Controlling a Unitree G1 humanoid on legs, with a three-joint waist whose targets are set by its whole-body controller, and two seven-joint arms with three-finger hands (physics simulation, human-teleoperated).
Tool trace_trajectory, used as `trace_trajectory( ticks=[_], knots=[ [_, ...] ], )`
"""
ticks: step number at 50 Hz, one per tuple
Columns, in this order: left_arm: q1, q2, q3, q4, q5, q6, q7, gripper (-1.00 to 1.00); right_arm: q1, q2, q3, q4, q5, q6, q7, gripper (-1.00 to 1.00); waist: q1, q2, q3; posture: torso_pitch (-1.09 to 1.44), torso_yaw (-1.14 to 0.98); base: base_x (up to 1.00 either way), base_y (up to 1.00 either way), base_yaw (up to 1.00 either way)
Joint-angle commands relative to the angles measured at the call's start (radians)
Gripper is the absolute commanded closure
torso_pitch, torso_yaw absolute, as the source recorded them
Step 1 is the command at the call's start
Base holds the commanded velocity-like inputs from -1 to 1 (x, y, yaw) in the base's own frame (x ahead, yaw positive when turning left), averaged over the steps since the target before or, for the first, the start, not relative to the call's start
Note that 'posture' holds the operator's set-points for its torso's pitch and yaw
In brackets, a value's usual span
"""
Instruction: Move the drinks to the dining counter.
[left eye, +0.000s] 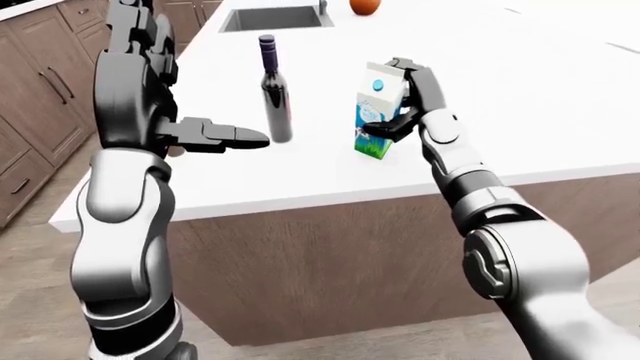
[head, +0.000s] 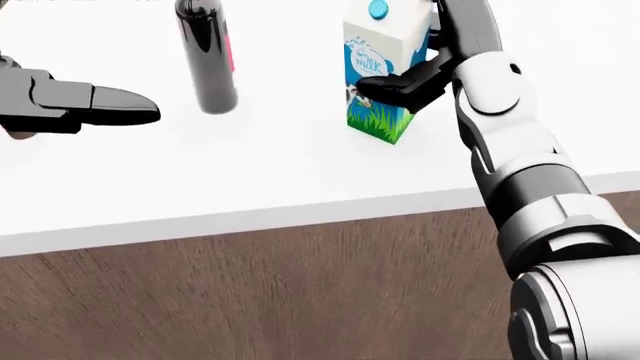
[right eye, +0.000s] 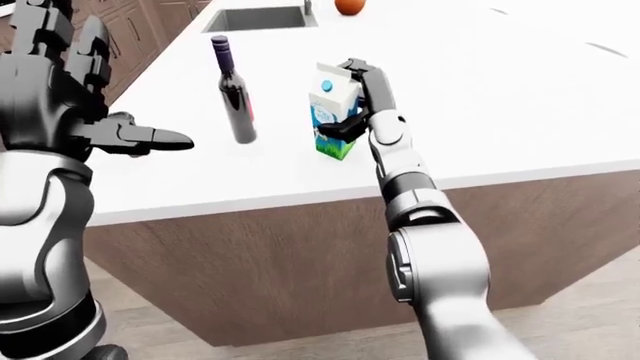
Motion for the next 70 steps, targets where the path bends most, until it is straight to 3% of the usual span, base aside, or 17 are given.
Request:
trace_trajectory(
  ticks=[1, 14, 15, 18, 19, 24, 29, 33, 38, 41, 49, 52, 70],
  knots=[
    [-0.028, 0.011, 0.011, -0.027, 0.002, -0.025, 0.005, -1.00, -0.039, -0.008, -0.004, -0.040, 0.002, -0.034, -0.012, 1.00, 0.001, 0.001, -0.030, 0.00, 0.00, 0.00, 0.00, 0.00],
    [-0.016, 0.014, 0.018, -0.026, -0.002, -0.033, 0.000, -1.00, -0.038, -0.001, -0.010, -0.037, 0.003, -0.022, 0.002, 1.00, 0.000, 0.000, -0.034, 0.00, 0.00, 0.00, 0.00, 0.00],
    [-0.016, 0.014, 0.017, -0.024, -0.002, -0.035, 0.000, -1.00, -0.039, -0.001, -0.009, -0.037, 0.003, -0.020, 0.002, 0.80, 0.000, 0.000, -0.034, 0.00, 0.00, 0.00, 0.00, 0.00],
    [-0.016, 0.012, 0.015, -0.020, 0.000, -0.038, 0.002, -1.00, -0.042, -0.001, -0.011, -0.037, 0.005, -0.020, 0.007, 0.66, 0.000, 0.000, -0.034, 0.00, 0.00, 0.00, 0.00, 0.00],
    [-0.016, 0.012, 0.015, -0.019, 0.001, -0.039, 0.003, -1.00, -0.042, -0.002, -0.010, -0.037, 0.004, -0.018, 0.007, 0.47, 0.000, -0.001, -0.034, 0.00, 0.00, 0.00, 0.00, 0.00],
    [-0.011, 0.009, 0.013, -0.021, 0.001, -0.040, 0.003, -1.00, -0.043, -0.003, -0.011, -0.038, 0.006, -0.016, 0.012, 0.27, -0.001, -0.001, -0.034, 0.00, 0.00, 0.00, 0.00, 0.00],
    [-0.008, 0.009, 0.015, -0.022, 0.000, -0.042, 0.001, -1.00, -0.043, -0.005, -0.009, -0.039, 0.006, -0.013, 0.012, 0.26, -0.001, -0.001, -0.033, 0.00, 0.00, 0.00, 0.00, 0.00],
    [-0.006, 0.008, 0.014, -0.018, 0.002, -0.046, 0.001, -1.00, -0.042, -0.003, -0.010, -0.039, 0.009, -0.016, 0.019, -0.01, -0.001, -0.001, -0.032, 0.00, 0.00, 0.00, 0.00, 0.00],
    [-0.008, 0.007, 0.014, -0.015, 0.002, -0.048, 0.002, -1.00, -0.043, -0.002, -0.009, -0.039, 0.010, -0.015, 0.021, -0.07, -0.001, -0.001, -0.033, 0.00, 0.00, 0.00, 0.00, 0.00],
    [-0.010, 0.008, 0.014, -0.010, 0.002, -0.051, 0.001, -1.00, -0.045, -0.001, -0.009, -0.038, 0.010, -0.016, 0.023, -0.38, -0.001, -0.001, -0.033, 0.00, 0.00, 0.00, 0.00, 0.00],
    [-0.019, 0.004, 0.006, -0.001, 0.007, -0.054, 0.005, -1.00, -0.045, -0.001, -0.009, -0.037, 0.008, -0.015, 0.026, -0.68, 0.001, 0.000, -0.034, 0.00, 0.00, 0.00, 0.00, 0.00],
    [-0.017, 0.001, 0.003, 0.000, 0.011, -0.058, 0.005, -1.00, -0.044, 0.000, -0.009, -0.038, 0.007, -0.016, 0.024, -1.00, 0.001, 0.000, -0.035, 0.00, 0.00, 0.00, 0.00, 0.00],
    [0.000, 0.003, 0.010, -0.008, 0.007, -0.062, 0.002, -1.00, -0.038, -0.010, -0.008, -0.044, 0.010, -0.014, 0.013, -1.00, 0.001, 0.000, -0.036, 0.00, 0.00, 0.00, 0.00, 0.00]
  ],
)
